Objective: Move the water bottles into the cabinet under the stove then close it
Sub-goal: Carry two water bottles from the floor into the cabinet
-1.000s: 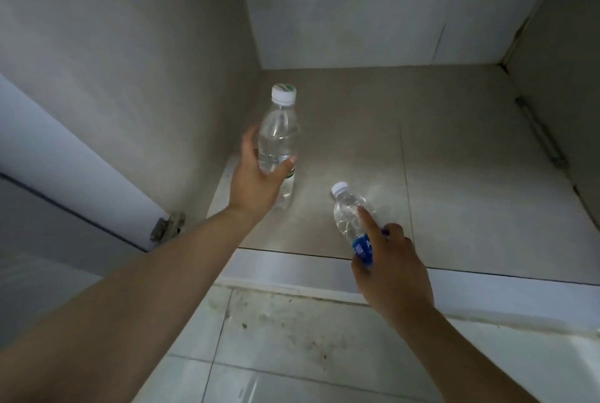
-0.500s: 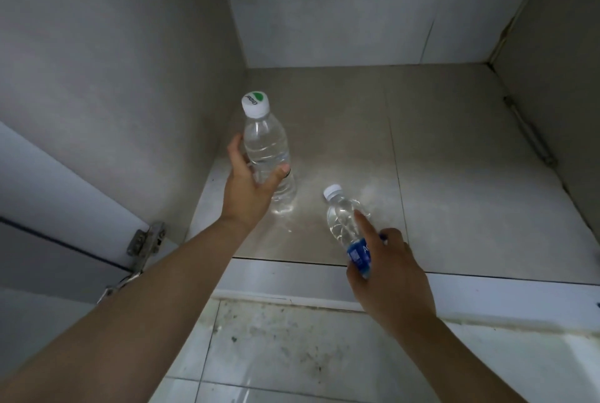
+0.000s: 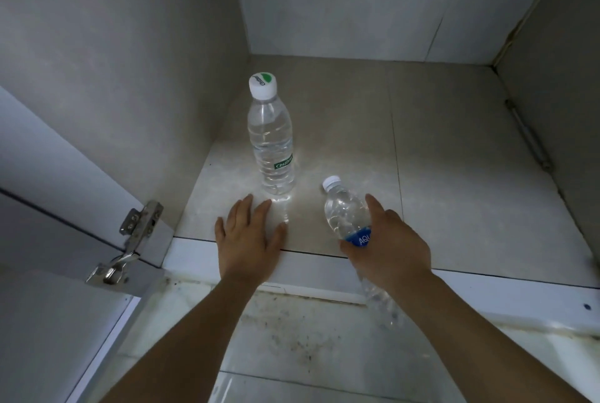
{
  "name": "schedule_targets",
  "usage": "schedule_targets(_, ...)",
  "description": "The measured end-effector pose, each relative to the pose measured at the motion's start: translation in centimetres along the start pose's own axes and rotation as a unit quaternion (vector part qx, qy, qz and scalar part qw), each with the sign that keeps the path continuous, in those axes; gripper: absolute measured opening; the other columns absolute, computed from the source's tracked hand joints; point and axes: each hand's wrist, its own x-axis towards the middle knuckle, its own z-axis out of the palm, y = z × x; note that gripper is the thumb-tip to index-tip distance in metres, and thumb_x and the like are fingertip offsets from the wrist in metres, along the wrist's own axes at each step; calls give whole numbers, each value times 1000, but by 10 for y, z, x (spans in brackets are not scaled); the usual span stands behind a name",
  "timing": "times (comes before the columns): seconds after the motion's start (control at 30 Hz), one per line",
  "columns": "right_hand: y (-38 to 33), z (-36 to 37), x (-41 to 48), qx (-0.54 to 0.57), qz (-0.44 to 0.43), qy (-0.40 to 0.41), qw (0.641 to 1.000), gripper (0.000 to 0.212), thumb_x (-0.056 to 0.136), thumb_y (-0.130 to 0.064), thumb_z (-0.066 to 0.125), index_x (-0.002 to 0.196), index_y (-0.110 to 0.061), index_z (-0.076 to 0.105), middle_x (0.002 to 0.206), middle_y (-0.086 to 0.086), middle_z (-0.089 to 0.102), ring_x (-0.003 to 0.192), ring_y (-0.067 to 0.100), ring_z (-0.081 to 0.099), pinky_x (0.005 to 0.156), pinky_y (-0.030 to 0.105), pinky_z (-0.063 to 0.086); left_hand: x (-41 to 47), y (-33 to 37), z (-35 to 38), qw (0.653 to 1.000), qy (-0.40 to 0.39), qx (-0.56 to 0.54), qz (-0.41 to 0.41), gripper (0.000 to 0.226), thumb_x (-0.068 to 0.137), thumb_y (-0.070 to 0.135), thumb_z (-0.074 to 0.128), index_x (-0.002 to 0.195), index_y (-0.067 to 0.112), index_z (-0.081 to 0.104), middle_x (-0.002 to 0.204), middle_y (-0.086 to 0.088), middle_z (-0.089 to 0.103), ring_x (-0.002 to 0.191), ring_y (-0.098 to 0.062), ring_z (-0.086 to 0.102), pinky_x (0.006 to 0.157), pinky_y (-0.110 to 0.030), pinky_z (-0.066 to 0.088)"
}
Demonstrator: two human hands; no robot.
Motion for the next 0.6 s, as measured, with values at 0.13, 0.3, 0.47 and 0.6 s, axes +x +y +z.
schedule_targets(0.13, -5, -1, 10, 44, 21, -44, 998, 46, 68, -46, 65, 105, -26, 47, 88, -6, 59, 76, 13, 58, 61, 26, 45, 0, -2, 0, 1000, 5, -16, -10, 68, 79, 63, 21, 135, 32, 44, 151, 0, 33, 140, -20, 26, 114, -47, 13)
schedule_targets(0.3, -16, -18, 22, 151, -45, 33, 987, 49, 65, -43, 72, 108, -38, 48, 88, -12, 62, 77, 9, 60, 68, 27, 52, 0, 0, -1, 1000, 13, -22, -10, 64, 80, 61, 25, 132, 32, 48, 149, 0, 37, 138, -21, 31, 113, -46, 15)
schedule_targets(0.47, -44, -33, 44, 314, -102, 109, 938, 59, 66, -30, 81, 112, -44, 48, 83, -26, 58, 76, -3, 61, 64, 14, 52, 0, -2, -1, 999, 23, -22, -6, 60, 82, 59, 28, 129, 30, 51, 145, -2, 42, 135, -22, 36, 112, -49, 20)
schedule_targets(0.6, -56, -25, 59, 402, -126, 153, 894, 66, 66, -25, 82, 122, -34, 49, 98, -21, 64, 90, -7, 61, 72, 6, 49, 0, -2, 0, 999, 29, -34, -8, 57, 81, 58, 32, 127, 31, 54, 142, -2, 45, 133, -23, 38, 111, -50, 24)
